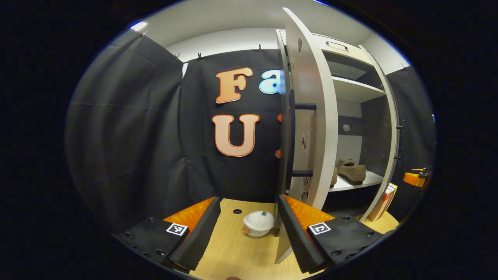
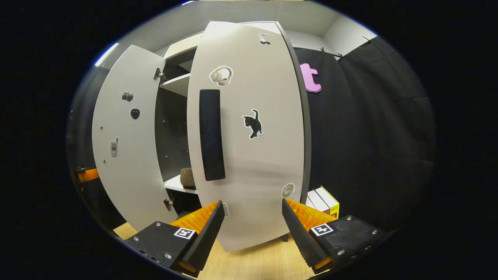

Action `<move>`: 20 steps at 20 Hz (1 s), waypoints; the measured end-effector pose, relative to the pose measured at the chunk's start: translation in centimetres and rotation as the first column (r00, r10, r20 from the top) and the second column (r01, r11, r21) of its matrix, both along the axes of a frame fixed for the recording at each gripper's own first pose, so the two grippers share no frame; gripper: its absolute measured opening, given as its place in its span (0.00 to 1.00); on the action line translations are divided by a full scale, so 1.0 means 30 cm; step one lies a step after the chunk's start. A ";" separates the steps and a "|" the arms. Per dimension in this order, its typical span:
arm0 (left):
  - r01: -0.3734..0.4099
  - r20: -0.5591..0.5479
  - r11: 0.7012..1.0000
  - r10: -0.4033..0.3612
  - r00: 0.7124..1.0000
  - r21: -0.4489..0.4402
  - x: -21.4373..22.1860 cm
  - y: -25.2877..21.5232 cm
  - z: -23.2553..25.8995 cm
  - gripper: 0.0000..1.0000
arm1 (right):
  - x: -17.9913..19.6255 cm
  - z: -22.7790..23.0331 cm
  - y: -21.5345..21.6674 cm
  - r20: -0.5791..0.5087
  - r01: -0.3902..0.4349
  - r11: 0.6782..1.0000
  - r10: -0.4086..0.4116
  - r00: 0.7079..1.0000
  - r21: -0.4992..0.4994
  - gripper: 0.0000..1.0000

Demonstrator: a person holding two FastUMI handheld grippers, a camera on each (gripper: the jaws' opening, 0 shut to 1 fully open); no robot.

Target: Grab one shoe with the right hand and put it into the shoe cabinet, grab the other shoe with the left hand and put it into the shoe cabinet; then close the right door with the right hand and the left door with the left hand.

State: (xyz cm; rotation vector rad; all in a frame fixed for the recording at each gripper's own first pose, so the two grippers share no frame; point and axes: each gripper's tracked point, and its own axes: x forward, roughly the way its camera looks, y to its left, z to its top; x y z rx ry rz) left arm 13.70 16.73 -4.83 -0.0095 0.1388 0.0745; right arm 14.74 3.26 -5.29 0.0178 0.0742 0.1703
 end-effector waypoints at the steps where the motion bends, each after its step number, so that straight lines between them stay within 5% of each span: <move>1: 0.010 -0.007 1.000 -0.010 1.000 -0.003 0.007 -0.005 -0.017 0.95 | -0.004 0.008 -0.005 0.004 0.005 1.000 -0.005 1.000 0.000 0.92; 5: 0.051 -0.030 0.998 -0.052 0.998 -0.039 0.013 -0.050 -0.059 0.97 | -0.033 0.047 -0.036 0.026 0.022 1.000 -0.022 0.999 0.001 0.92; 12: 0.046 -0.006 0.999 -0.046 0.999 0.024 0.016 -0.095 -0.041 0.94 | -0.066 0.068 -0.080 0.031 0.026 0.999 -0.027 0.999 0.036 0.92; 20: 0.189 -0.012 0.981 -0.189 0.982 -0.039 0.044 -0.291 -0.062 0.95 | -0.120 0.096 -0.127 0.061 0.049 0.999 -0.049 0.997 0.004 0.92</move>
